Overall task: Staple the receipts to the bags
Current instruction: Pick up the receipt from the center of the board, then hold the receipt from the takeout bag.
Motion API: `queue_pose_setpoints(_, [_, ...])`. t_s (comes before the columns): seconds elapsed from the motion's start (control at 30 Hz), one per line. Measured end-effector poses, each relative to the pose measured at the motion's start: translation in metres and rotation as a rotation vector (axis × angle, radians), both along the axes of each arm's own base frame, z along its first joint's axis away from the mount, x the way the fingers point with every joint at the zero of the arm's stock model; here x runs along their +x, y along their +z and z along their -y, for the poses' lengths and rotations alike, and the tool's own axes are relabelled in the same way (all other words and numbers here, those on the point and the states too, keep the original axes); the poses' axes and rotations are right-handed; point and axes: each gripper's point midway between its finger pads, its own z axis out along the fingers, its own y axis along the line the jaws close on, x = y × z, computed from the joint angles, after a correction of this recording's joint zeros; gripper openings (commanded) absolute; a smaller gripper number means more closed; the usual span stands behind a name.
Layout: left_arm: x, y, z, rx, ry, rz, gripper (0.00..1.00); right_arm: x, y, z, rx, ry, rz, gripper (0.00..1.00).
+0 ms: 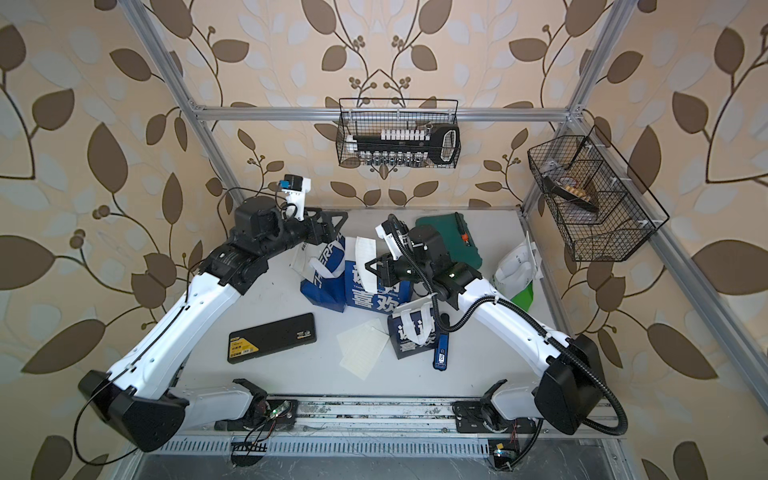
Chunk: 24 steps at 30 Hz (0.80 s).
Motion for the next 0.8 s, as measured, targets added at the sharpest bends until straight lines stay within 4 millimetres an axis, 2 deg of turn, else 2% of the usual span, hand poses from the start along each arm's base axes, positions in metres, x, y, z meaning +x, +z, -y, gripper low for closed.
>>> queue_pose_setpoints(0.07, [0.015,-0.018,0.018,0.033,-0.073,-0.036,0.90,0.004,-0.010,0.000,-0.014,-0.011,-0.024,0.00])
queue_pose_setpoints(0.17, [0.032,-0.052,0.041,0.087,-0.180,-0.104,0.91,0.008,-0.015,0.004,-0.018,-0.037,-0.040,0.00])
queue_pose_setpoints(0.23, [0.037,-0.079,0.049,0.124,-0.230,-0.157,0.91,0.015,-0.015,0.010,-0.015,-0.068,-0.046,0.00])
queue_pose_setpoints(0.33, [0.033,-0.104,0.050,0.179,-0.269,-0.199,0.91,0.025,-0.020,0.023,-0.015,-0.120,-0.067,0.00])
queue_pose_setpoints(0.5, [0.029,-0.104,0.051,0.220,-0.311,-0.160,0.87,0.033,-0.024,0.032,-0.018,-0.156,-0.088,0.00])
queue_pose_setpoints(0.67, [0.025,-0.104,0.052,0.224,-0.335,-0.158,0.87,0.036,-0.048,0.031,-0.055,-0.165,-0.152,0.00])
queue_pose_setpoints(0.8, [0.022,-0.097,0.056,0.204,-0.364,-0.151,0.88,0.035,-0.065,0.033,-0.089,-0.175,-0.205,0.00])
